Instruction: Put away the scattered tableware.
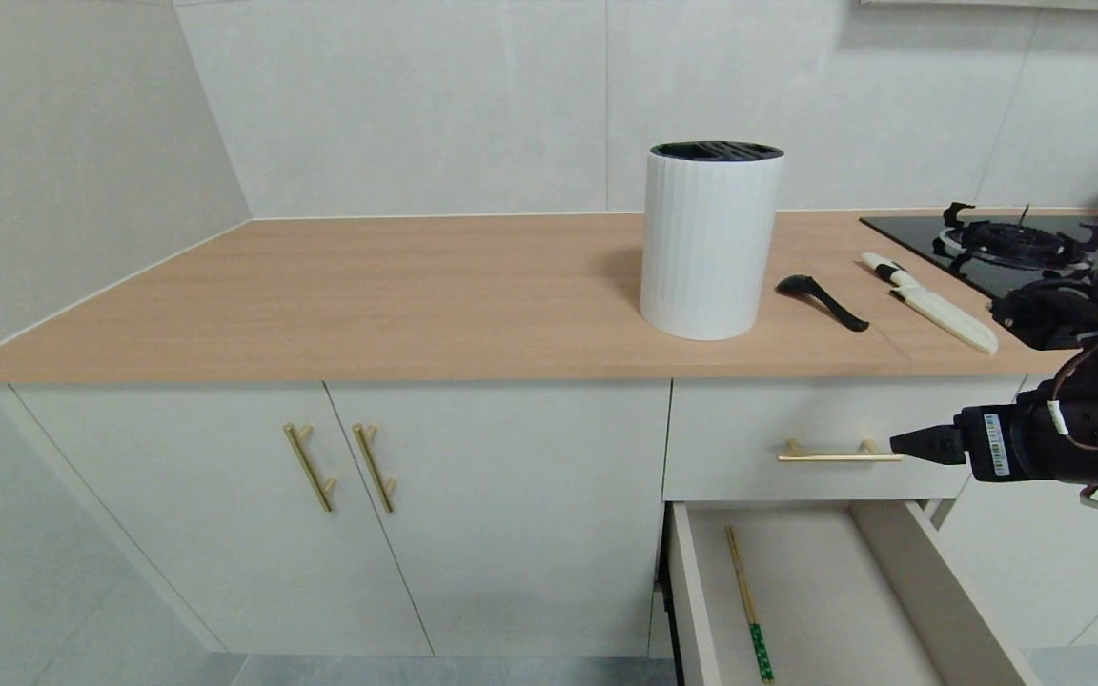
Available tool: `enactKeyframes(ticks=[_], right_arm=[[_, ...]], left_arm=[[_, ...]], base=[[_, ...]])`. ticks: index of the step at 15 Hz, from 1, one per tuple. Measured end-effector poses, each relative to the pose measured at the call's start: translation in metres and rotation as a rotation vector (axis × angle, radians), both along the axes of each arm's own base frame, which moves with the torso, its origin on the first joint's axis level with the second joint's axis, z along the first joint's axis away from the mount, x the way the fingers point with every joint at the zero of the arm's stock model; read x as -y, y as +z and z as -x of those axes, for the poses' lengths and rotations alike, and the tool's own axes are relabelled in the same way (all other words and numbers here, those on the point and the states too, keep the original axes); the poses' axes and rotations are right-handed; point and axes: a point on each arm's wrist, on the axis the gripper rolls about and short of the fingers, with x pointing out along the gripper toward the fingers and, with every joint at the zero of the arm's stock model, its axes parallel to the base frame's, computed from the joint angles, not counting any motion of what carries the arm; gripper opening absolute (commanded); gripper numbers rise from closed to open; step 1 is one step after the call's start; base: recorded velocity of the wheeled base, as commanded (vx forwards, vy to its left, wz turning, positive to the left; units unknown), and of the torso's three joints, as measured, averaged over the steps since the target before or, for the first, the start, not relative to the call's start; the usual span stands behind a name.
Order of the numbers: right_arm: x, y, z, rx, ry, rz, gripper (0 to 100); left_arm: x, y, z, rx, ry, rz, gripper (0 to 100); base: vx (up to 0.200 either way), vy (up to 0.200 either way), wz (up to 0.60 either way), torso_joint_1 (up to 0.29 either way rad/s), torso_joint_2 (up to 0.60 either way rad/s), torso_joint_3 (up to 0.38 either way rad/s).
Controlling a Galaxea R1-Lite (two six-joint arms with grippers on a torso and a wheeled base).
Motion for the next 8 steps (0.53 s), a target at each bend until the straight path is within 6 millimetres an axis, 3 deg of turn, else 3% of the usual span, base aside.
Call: enactKeyframes(ticks=[8], right_arm=[[0.0,-0.0007,-0.0005,-0.002,0.0,-0.001,100]], left_arm=[[0.0,0.0,0.0,0.0,0.0,0.0,100]], base=[[0.0,0.0,0.0,0.182,-0.49,-0.307]])
